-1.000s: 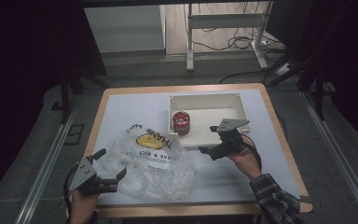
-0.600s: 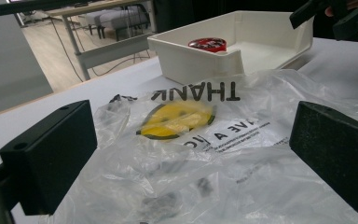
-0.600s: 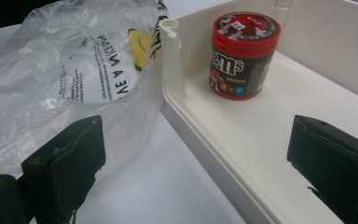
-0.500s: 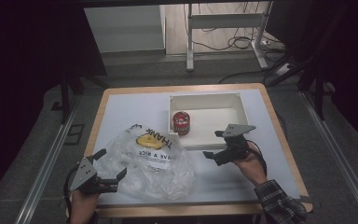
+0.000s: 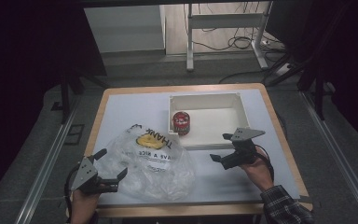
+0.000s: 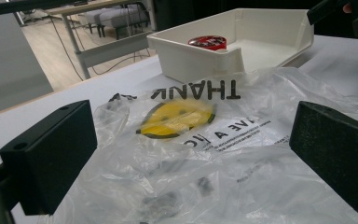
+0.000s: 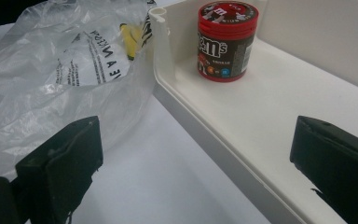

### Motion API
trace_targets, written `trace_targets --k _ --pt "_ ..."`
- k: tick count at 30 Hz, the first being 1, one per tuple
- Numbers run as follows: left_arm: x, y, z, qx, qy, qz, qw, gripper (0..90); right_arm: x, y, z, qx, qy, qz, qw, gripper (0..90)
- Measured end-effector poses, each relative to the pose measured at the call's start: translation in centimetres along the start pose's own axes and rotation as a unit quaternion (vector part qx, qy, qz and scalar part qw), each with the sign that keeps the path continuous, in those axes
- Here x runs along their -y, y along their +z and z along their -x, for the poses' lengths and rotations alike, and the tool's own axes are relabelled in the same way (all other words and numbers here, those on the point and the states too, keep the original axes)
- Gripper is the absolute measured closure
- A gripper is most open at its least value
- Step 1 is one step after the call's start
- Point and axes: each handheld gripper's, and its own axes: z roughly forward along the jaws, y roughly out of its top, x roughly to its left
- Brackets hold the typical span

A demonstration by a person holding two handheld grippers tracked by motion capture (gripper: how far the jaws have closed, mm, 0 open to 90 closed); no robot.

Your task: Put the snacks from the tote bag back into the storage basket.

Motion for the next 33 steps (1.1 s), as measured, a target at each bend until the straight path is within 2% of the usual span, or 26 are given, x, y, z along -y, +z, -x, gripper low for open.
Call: trace_targets --k 33 --pt "0.0 -0.1 0.1 0.001 0.002 0.0 1.0 0.6 2.2 -3.1 -0.6 0.027 -0.002 0.01 0.9996 2.7"
